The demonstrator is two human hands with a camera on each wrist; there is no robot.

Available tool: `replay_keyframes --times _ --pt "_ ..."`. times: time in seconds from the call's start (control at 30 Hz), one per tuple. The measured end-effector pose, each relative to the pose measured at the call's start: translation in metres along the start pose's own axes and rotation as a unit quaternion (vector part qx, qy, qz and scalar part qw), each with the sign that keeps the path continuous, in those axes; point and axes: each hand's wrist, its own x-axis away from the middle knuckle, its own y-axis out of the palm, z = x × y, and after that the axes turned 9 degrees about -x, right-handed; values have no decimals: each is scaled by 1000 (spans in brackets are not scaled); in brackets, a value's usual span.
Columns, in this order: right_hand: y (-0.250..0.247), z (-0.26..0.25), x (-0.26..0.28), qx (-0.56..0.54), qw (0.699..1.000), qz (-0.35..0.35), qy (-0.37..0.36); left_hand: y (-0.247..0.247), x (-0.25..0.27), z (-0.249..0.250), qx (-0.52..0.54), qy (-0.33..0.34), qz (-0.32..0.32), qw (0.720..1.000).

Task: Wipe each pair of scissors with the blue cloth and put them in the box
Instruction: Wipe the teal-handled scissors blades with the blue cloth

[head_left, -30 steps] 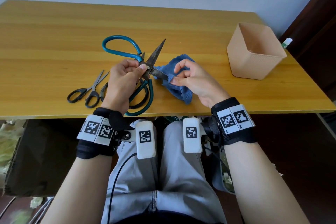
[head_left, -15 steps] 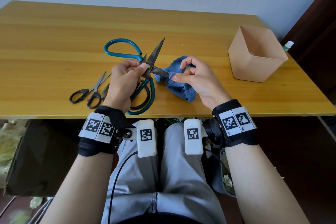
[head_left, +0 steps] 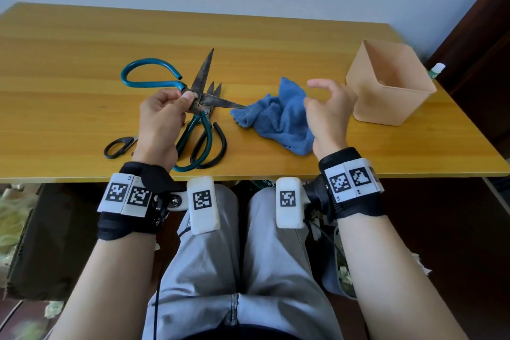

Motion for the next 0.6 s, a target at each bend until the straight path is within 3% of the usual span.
replay_keyframes --times 0.07,0.13,0.23,0.3,0.4,0.5,0.6 --pt "5 -5 4 71 995 -30 -67 -1 0 -1 -6 2 -6 1000" --pt "11 -12 9 94 982 -129 -106 -1 0 -1 -16 5 -12 1000" --pt "21 -16 12 176 940 -279 -87 -3 0 0 -21 4 -17 1000" --pt "29 -16 12 257 907 -324 -77 -4 0 1 -16 2 -22 1000" --pt "36 -14 12 319 887 -323 -83 -6 2 1 -18 5 -23 1000" --pt "36 -14 9 291 917 -258 -92 -6 3 1 -23 13 -30 999" --pt "31 -17 8 172 953 -230 -96 -8 3 3 -29 13 -48 998"
